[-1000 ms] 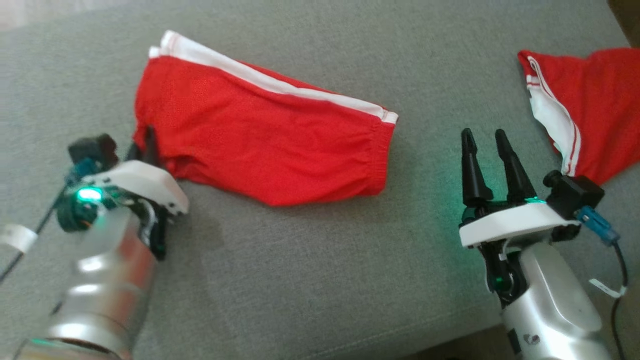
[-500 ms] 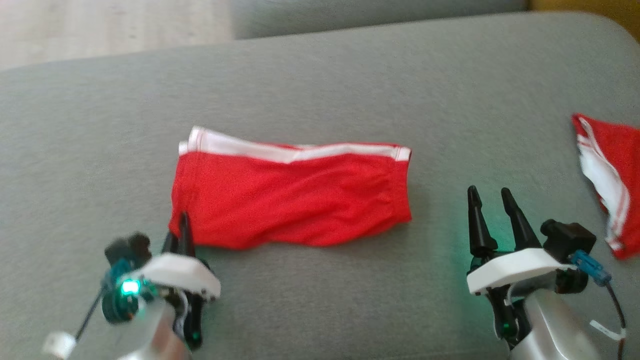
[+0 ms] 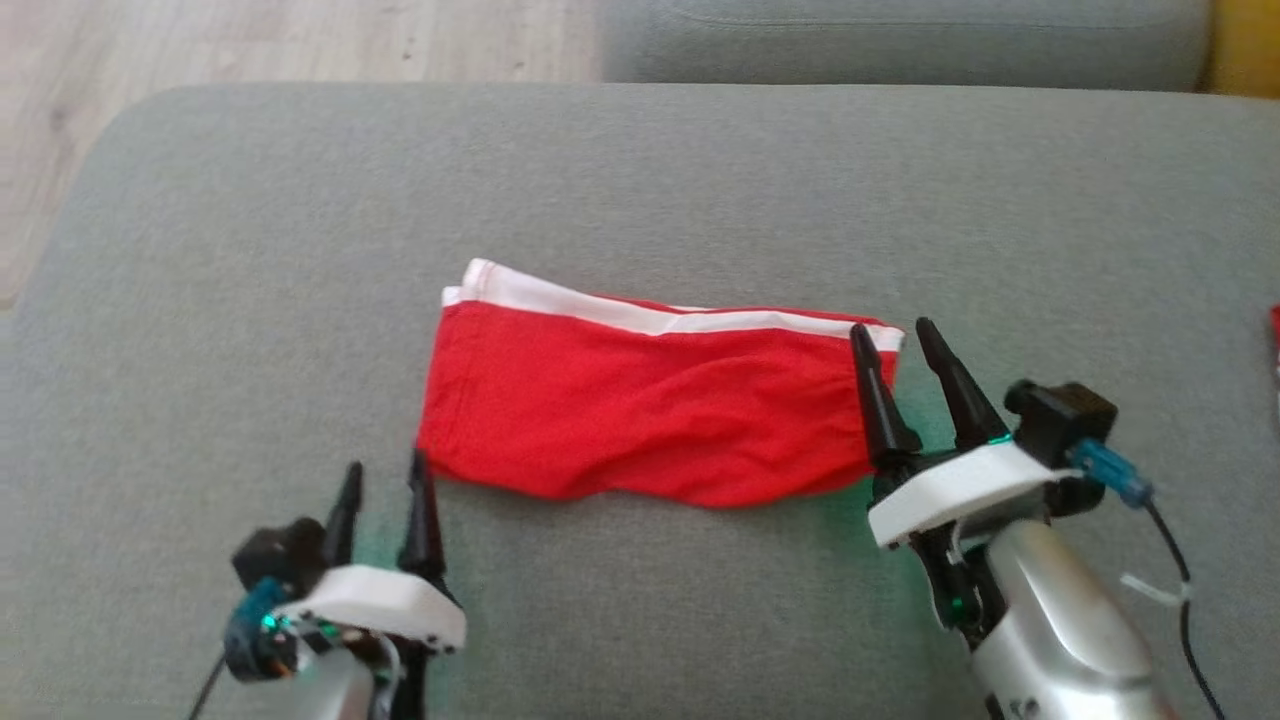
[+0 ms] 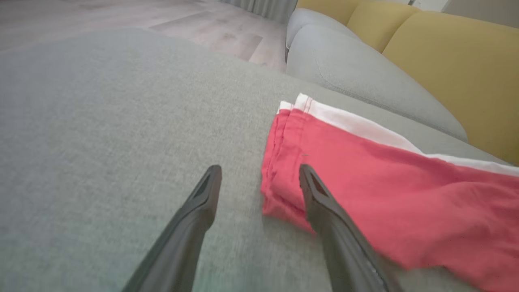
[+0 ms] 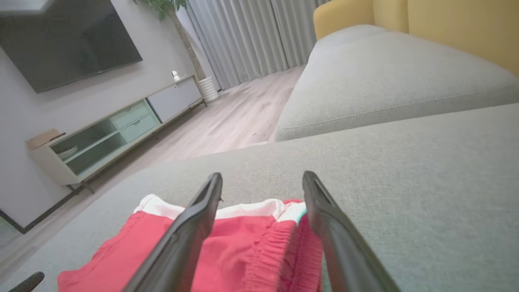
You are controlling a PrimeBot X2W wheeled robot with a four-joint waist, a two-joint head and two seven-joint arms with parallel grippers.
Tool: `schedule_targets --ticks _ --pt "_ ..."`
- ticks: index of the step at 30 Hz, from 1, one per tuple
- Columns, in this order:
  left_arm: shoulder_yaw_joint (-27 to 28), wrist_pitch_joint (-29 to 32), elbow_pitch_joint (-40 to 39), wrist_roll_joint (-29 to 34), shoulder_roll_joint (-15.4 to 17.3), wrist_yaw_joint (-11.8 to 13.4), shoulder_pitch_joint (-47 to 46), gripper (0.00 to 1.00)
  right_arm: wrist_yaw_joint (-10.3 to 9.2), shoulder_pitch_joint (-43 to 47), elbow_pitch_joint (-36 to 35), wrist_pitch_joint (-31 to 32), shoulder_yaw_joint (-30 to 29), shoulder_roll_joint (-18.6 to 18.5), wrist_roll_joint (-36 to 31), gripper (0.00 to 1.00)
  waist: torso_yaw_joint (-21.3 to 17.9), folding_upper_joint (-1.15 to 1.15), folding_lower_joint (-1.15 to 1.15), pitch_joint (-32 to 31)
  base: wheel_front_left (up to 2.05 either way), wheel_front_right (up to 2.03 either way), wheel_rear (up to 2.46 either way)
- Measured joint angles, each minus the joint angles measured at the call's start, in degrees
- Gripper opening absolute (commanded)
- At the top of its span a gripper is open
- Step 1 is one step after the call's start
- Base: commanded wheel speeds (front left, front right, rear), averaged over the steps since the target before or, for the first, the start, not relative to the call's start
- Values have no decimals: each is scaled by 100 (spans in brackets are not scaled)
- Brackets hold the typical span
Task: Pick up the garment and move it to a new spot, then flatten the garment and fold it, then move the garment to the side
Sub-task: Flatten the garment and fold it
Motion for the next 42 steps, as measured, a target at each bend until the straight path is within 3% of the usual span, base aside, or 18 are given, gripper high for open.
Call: schedule_targets --ticks 9,14,15,16,20,24,30,32,34,39,42 --pt "-393 0 -110 -188 -8 8 72 100 1 -237 2008 0 -103 1 -79 100 358 0 0 98 0 0 0" --pt "-388 0 -137 -185 -5 9 74 100 0 -464 2335 -68 119 -16 421 98 474 0 0 118 0 0 0" --pt "-382 0 -141 -180 -5 10 74 100 0 -469 2313 -68 289 -49 641 57 474 0 0 111 0 0 0" --pt "-375 0 -146 -165 -7 9 76 100 0 -468 2301 -68 425 -59 790 0 467 0 0 103 0 0 0" --pt "-352 0 -147 -127 -7 9 126 100 0 -469 2373 -66 590 -48 1028 0 399 0 0 38 0 0 0" --pt "-359 0 -151 -129 -7 9 236 100 1 -461 2413 -20 7 -111 1027 0 322 0 0 -55 0 0 0" --pt "-381 0 -144 -146 -5 8 375 100 0 -460 2398 -18 -839 -1042 847 0 238 0 0 -143 0 0 0" --pt "-394 0 -144 -147 -5 8 376 100 0 -468 2372 -18 -875 -1168 823 0 208 0 0 -159 0 0 0" --pt "-442 0 -138 -193 -5 8 379 100 0 -470 2234 132 -711 -1107 960 0 178 0 0 -175 0 0 0" --pt "-606 0 -66 -390 -8 15 497 100 0 -470 1183 1014 31 -494 2007 0 167 0 0 -237 0 0 0" --pt "-667 0 5 -457 -1 60 584 100 0 -469 564 1326 465 -415 2376 0 233 0 0 -258 0 0 0"
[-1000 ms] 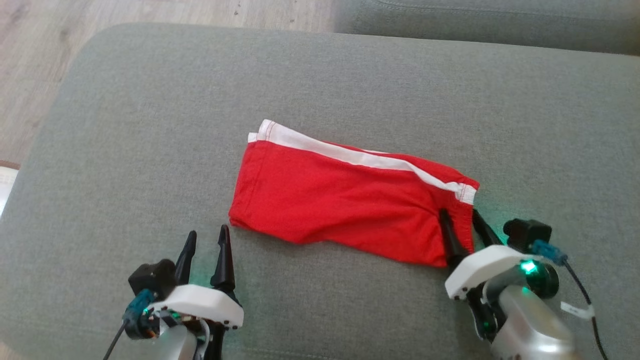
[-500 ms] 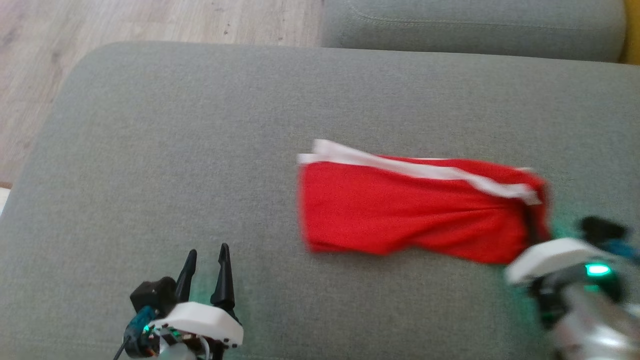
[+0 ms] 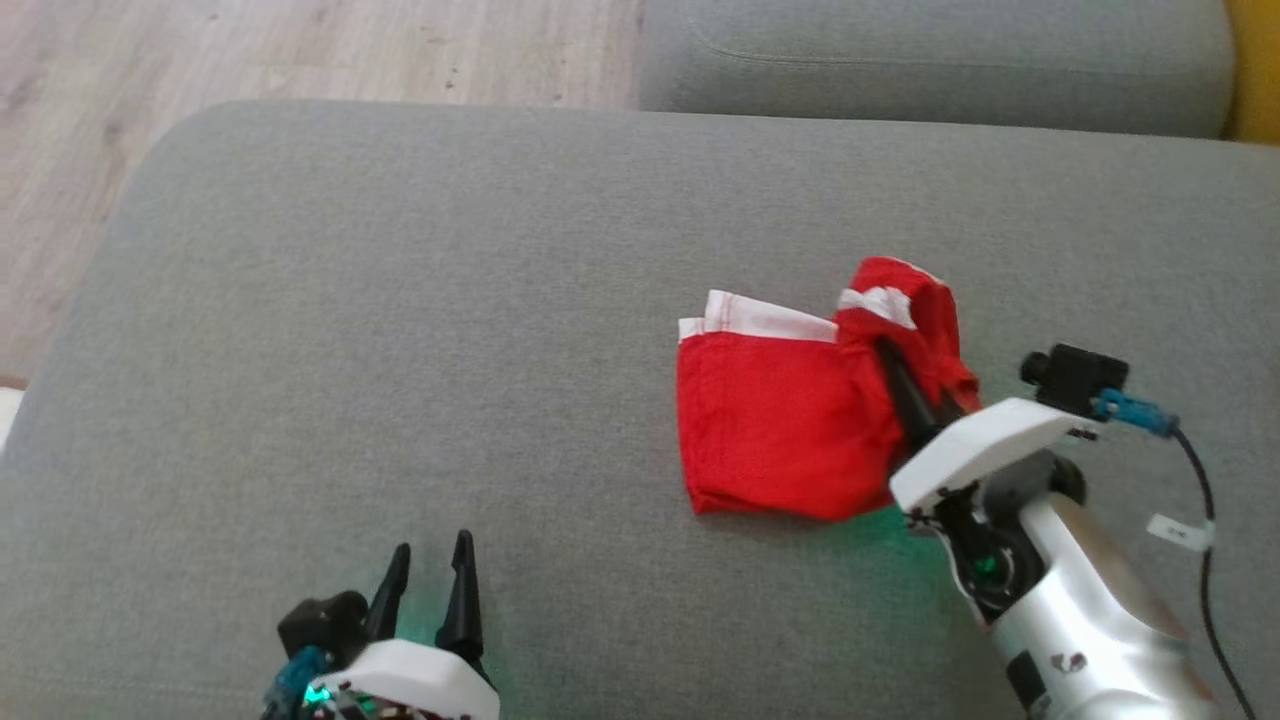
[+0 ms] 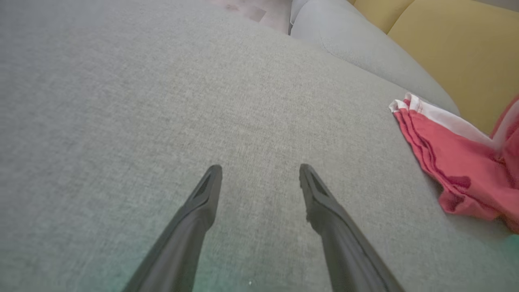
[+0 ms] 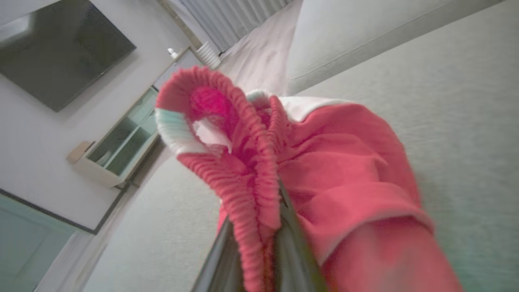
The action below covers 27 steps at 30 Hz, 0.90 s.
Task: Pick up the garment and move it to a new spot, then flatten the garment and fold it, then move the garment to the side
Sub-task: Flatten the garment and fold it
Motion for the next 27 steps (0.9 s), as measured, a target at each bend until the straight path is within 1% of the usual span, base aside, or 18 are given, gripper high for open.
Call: schedule_targets --ticks 2,6,7,8,11,13,18,20,21,23,25,27 --pt "-66 0 34 -34 0 1 4 100 0 1 -172 122 168 4 138 0 73 0 0 -8 0 0 0" --pt "-51 0 -42 -124 -1 29 3 100 0 2 -107 168 449 89 94 0 287 0 0 -14 0 0 0" --pt "-48 0 -82 -175 0 59 3 100 0 0 -22 149 477 138 96 39 350 0 0 -11 0 0 0" --pt "-45 0 -121 -149 1 58 3 100 0 -3 134 53 601 209 25 100 477 0 0 -1 0 0 0" --pt "3 0 -169 -86 1 58 7 100 0 -38 322 -189 749 278 -89 100 619 0 0 9 0 0 0" --pt "170 0 -279 -74 1 58 8 100 0 -107 403 -456 846 292 -278 100 630 0 0 -4 0 0 0" --pt "531 0 -638 230 0 57 109 100 0 -120 453 -1072 827 266 -318 100 432 0 0 -75 0 0 0" --pt "601 0 -731 310 2 58 161 100 0 -105 456 -1165 799 238 -383 100 374 0 0 -91 0 0 0" --pt "682 0 -826 391 1 58 213 100 0 -103 456 -1226 761 175 -547 100 314 0 0 -106 0 0 0" --pt "747 0 -1007 581 13 60 295 100 0 -99 438 -1301 435 65 -858 100 188 0 0 -130 0 0 0" --pt "814 0 -1172 783 4 84 341 100 0 -7 204 -1302 -49 -34 -1365 100 66 0 0 -146 0 0 0" --pt "871 0 -1300 961 8 112 350 100 0 192 -43 -1303 -569 -40 -1883 100 -45 0 0 -164 0 0 0"
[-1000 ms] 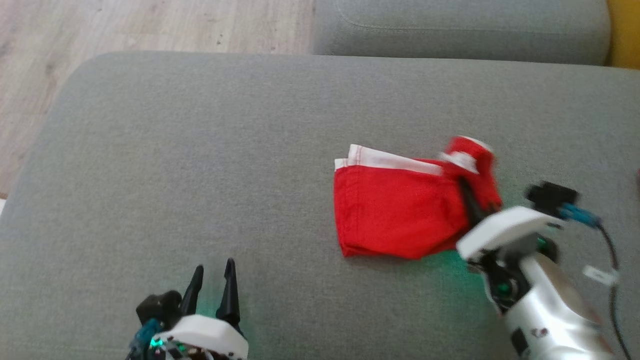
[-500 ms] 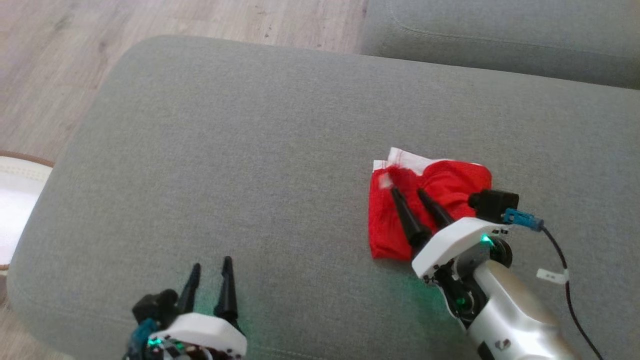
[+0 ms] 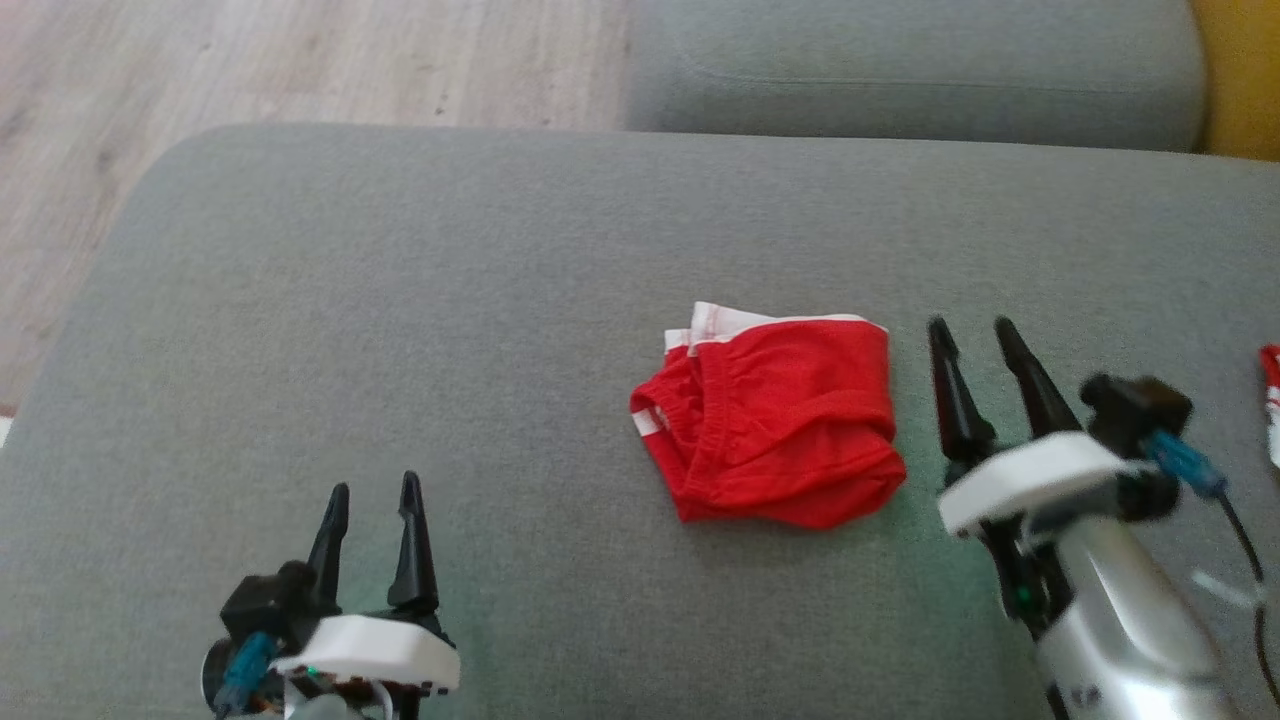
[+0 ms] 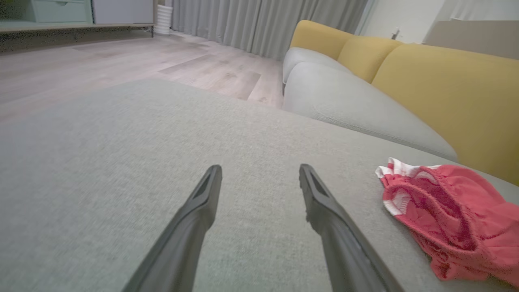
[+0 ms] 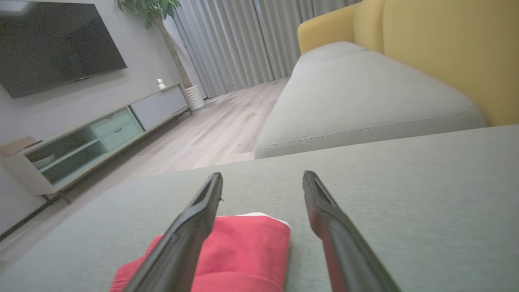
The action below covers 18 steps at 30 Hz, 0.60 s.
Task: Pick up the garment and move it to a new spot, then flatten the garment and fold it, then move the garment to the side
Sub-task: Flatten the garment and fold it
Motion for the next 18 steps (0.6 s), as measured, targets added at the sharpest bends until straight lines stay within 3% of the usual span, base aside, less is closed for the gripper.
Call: schedule_targets --ticks 3,8,18 --pt "14 0 -125 135 -3 12 18 100 0 483 -243 0 -577 127 -669 100 -118 0 0 -57 0 0 0" --pt "23 0 -240 389 -1 47 384 100 0 1163 -381 0 -973 360 -1390 100 -229 0 0 -213 0 0 0" --pt "-32 0 -472 477 8 189 984 100 0 1859 -448 0 -1289 491 -1716 100 -293 0 -1 -454 0 0 0"
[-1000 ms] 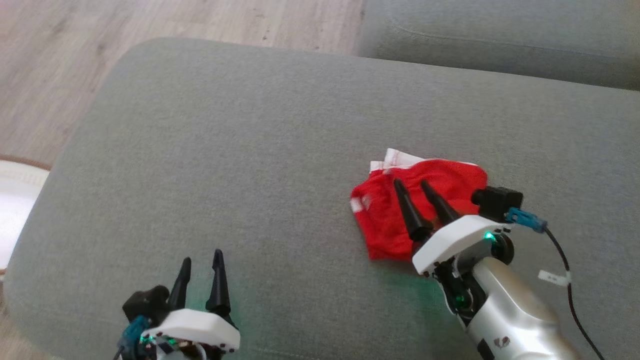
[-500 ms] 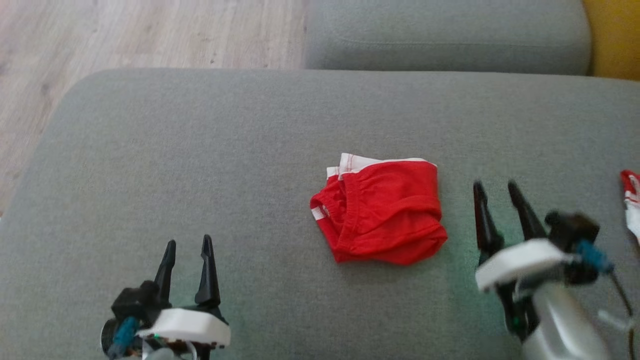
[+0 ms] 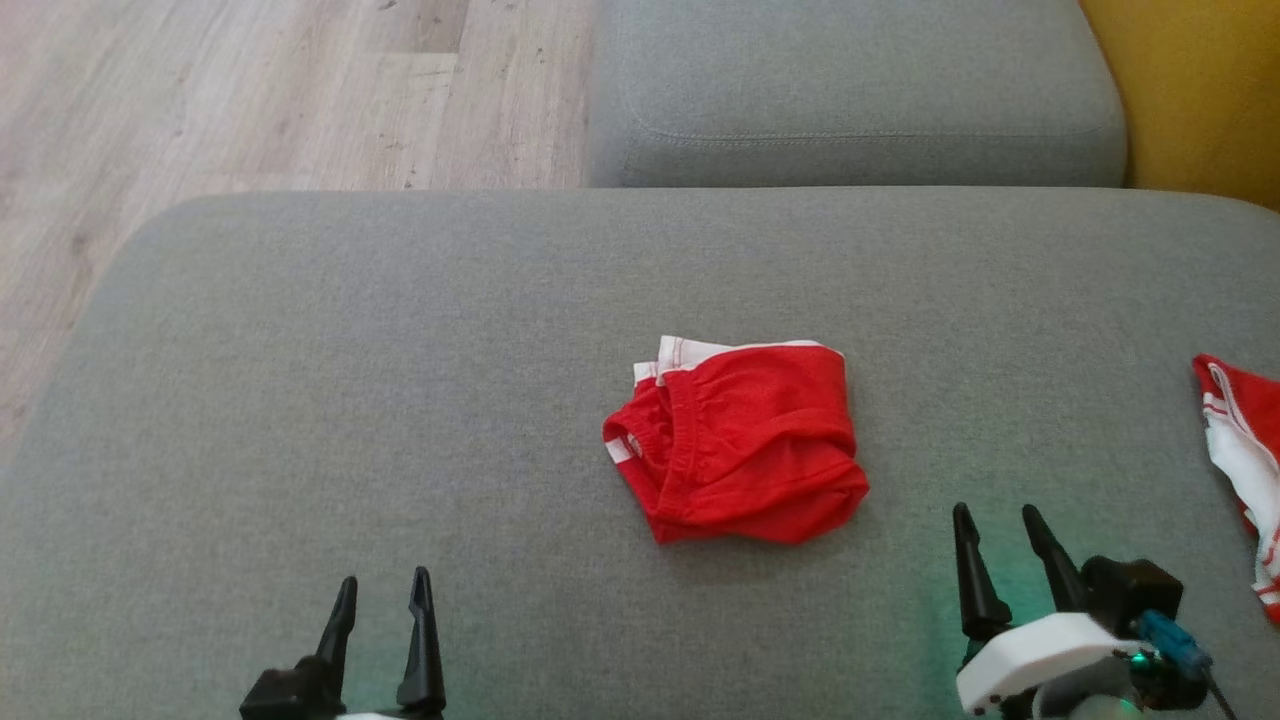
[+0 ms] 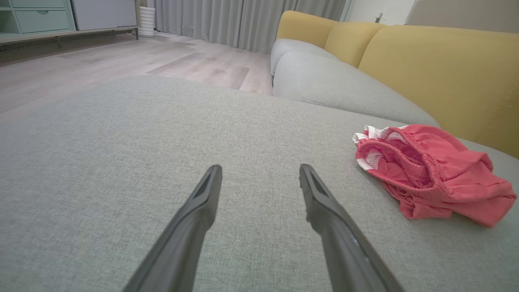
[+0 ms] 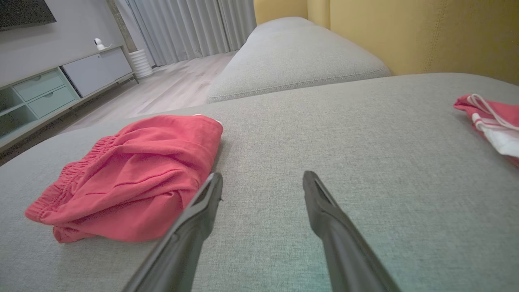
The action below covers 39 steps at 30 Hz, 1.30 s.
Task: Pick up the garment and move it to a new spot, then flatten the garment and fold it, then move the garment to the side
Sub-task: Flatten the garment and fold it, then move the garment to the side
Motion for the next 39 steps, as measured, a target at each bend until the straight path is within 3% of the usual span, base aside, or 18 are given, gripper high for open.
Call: schedule_targets --ticks 5,12,27,30,31,32,39 --pt "-27 0 -18 -30 2 0 1 100 0 -3 -21 0 179 12 64 100 -4 0 0 21 0 0 0" --pt "-159 0 -4 -172 5 -7 -12 100 0 -422 592 1 542 13 -548 100 103 0 1 126 0 0 0" --pt "-316 0 92 -212 8 -76 -72 100 0 -929 1211 1 598 12 -647 99 601 0 1 368 0 0 0" --pt "-309 0 68 -246 8 -102 -81 100 0 -978 1207 1 635 12 -646 48 610 0 1 398 0 0 0" --pt "-304 0 51 -263 8 -103 -90 100 0 -1003 1205 1 642 12 -636 41 608 0 1 408 0 0 0" --pt "-301 0 35 -263 8 -107 -95 100 0 -1008 1195 1 645 12 -637 0 603 0 1 415 0 0 0" --pt "-274 0 25 -270 8 -159 -101 100 0 -968 1050 1 782 10 -483 0 489 0 1 370 0 0 0"
